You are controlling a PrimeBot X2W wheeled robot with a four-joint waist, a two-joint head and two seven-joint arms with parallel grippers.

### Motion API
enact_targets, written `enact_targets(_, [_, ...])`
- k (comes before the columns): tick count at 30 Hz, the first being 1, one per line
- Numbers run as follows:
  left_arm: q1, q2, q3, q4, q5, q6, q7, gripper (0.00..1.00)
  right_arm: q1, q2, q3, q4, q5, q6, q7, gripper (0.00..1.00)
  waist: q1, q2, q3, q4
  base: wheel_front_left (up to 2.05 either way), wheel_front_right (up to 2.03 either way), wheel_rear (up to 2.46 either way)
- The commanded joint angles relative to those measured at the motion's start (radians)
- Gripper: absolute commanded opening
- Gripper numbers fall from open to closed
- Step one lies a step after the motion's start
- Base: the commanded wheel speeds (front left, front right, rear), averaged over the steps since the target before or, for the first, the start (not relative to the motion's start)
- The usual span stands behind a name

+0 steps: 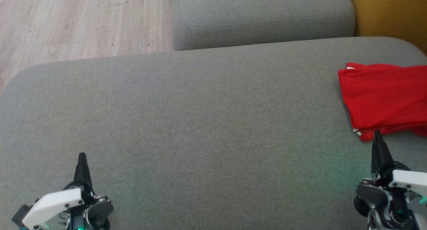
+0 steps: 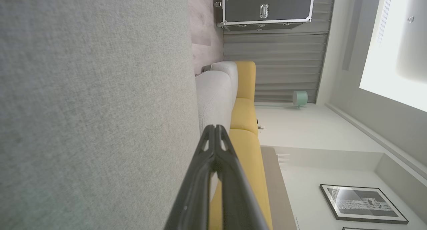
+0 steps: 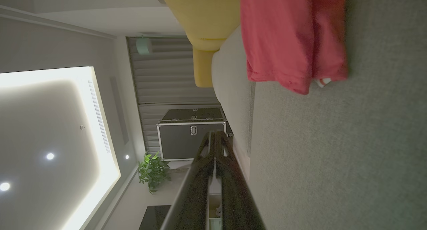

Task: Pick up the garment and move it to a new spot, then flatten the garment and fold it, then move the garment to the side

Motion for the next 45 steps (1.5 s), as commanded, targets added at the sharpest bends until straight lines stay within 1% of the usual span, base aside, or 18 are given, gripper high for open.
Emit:
enact_targets(1, [-0.049, 0.009, 0.04, -0.029, 0.004, -0.007, 0.009, 0.0, -0.053, -0.002, 0.016, -0.032, 0.002, -0.001, 0.006, 0.0, 0.0, -0.0001, 0.0, 0.0, 0.0, 0.0, 0.0])
enact_targets(45, [-0.05, 0.0, 0.054, -0.028, 0.015, -0.007, 0.02, 0.0, -0.053, 0.004, 0.007, -0.031, -0.005, -0.001, 0.013, 0.0, 0.0, -0.0001, 0.0, 0.0, 0.0, 0.0, 0.0])
